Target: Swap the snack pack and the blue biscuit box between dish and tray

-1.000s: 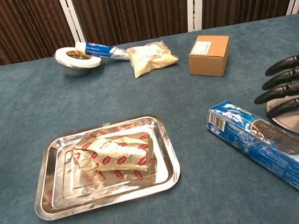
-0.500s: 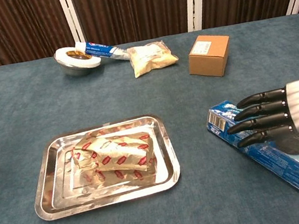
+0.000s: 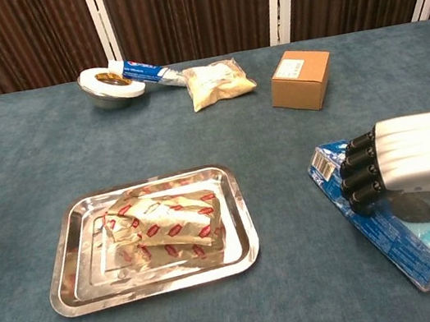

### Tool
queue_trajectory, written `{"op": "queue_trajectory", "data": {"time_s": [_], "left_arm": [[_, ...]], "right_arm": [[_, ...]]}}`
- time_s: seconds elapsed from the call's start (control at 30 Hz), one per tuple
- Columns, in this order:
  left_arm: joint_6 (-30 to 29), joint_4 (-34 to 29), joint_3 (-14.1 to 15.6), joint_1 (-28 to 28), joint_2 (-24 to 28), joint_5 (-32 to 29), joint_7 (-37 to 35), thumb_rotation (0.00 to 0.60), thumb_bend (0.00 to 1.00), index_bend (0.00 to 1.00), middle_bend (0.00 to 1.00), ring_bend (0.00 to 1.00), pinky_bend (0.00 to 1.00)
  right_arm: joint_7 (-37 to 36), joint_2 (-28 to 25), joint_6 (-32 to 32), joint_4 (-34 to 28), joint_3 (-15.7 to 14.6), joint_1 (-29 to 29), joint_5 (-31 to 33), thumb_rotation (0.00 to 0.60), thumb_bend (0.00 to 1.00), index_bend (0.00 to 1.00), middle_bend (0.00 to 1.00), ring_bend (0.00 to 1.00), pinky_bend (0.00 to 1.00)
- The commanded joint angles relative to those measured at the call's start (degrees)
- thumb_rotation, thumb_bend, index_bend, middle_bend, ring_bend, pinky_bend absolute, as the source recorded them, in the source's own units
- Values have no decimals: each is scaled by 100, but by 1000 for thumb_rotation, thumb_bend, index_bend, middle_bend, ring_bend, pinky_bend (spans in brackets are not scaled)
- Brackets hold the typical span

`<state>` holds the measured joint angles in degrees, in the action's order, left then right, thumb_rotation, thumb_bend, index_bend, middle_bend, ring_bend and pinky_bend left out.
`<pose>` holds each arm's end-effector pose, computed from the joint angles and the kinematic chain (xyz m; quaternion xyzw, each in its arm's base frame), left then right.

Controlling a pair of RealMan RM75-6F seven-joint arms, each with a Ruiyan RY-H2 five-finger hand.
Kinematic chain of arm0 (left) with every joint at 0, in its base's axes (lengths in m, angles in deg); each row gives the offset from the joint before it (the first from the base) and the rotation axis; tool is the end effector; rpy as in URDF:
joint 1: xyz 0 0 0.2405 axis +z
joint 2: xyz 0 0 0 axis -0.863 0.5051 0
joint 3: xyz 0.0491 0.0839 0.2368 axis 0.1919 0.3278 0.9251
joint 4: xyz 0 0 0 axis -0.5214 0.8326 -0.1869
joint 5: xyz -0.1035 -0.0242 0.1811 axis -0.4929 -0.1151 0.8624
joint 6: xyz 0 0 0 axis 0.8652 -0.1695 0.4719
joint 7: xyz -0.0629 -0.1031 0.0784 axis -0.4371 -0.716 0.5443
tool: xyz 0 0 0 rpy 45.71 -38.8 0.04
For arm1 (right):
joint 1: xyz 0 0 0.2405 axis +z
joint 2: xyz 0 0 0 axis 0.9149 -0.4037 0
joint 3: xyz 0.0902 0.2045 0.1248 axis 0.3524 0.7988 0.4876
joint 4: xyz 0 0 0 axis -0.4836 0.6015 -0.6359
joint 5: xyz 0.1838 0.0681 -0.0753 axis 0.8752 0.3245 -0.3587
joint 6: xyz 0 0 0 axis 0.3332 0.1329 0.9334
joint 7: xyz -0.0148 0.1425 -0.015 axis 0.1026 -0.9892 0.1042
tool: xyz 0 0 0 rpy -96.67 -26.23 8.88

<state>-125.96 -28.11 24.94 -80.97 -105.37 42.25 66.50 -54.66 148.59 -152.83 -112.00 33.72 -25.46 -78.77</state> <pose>-0.2506 0.2695 0.0781 -0.6096 -0.3453 -0.5418 0.4643 -0.2453 -0.2894 0.0068 0.9285 0.0255 0.3199 0.1869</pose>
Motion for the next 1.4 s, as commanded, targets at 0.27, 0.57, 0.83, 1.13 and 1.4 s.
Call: {"op": "queue_trajectory", "data": {"time_s": [0.27,0.57,0.83,1.13,1.4], "left_arm": [[-102,-232,-26,78,116,98,157,600,300,0,84,14,103],[-342,-167,-56,140,132,290,185,600,311,0,84,15,103],[-364,295,-69,132,101,355,179,600,312,0,84,15,102],[-91,442,41,57,136,387,28,600,314,0,84,15,103],[-35,500,74,64,119,372,-3,600,315,0,84,14,103]], "right_arm": [[261,-13,-514,-68,49,7,187,600,322,998,729,599,594],[1192,-1016,-497,-1250,391,6,689,600,323,1000,734,609,596],[2539,-2224,605,-2845,334,-647,1850,600,323,1000,734,611,603],[2002,-1794,809,-2350,208,-1025,2128,600,323,973,734,611,605],[1679,-1524,995,-2104,164,-933,1994,600,322,525,585,491,501]]}}
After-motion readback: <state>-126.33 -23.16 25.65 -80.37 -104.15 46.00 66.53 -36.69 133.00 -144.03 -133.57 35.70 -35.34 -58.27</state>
